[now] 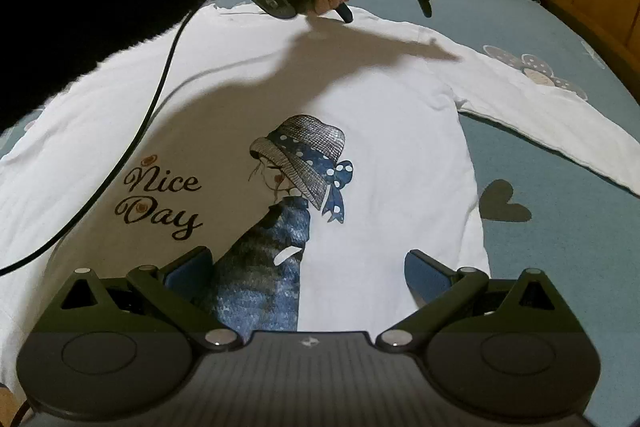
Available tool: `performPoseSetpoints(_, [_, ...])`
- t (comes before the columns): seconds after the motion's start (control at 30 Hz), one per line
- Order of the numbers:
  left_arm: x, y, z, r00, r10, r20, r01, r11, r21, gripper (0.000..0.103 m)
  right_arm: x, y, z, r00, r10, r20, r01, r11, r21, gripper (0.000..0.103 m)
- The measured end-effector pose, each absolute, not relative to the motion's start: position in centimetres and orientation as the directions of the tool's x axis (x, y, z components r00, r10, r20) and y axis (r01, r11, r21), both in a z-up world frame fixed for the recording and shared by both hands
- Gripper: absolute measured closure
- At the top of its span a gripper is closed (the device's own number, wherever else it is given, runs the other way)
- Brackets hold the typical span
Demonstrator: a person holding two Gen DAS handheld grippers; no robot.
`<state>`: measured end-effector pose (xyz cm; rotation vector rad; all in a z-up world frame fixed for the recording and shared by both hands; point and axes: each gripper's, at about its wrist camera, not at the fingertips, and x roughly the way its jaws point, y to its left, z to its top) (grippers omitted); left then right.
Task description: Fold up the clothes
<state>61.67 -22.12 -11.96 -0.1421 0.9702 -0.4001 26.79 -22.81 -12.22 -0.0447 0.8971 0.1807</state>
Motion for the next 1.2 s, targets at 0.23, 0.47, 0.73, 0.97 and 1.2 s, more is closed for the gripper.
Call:
performPoseSetpoints(0.23, [61.2,-21.8,-11.7,0.541,-0.342,-0.769,0.278,0.935,-0.220,0.001,27.0,-23.0,-12.6,0.623,0.154,-0.767,-0.190,0.981,0.043,0.000])
performPoseSetpoints(0.47, [56.3,-20.5,-7.1,0.501,-0.293,-0.815,0.376,0.921,-0.100,0.001,27.3,-23.1,-12.7,0.617,0.165,-0.770,-0.189,0.980,0.058,0.000])
performPoseSetpoints(0.73, [47.1,-16.5,1.4,0.551,-0.225,-0.803,0.403,0.915,0.020,0.001,27.4,-23.4,-12.4,0.619,0.183,-0.764,-0.183,0.979,0.087,0.000])
performPoseSetpoints(0.97, [38.9,-10.7,2.9,0.568,-0.226,-0.791,0.360,0.933,-0.008,0.001,28.3,-25.3,-11.5,0.637,0.264,-0.724,-0.092,0.959,0.269,0.000])
performPoseSetpoints(1.2, [32.1,-4.8,-2.6,0.497,-0.264,-0.826,0.269,0.953,-0.143,0.001,30.2,-25.7,-11.5,0.658,0.381,-0.649,-0.017,0.870,0.494,0.000])
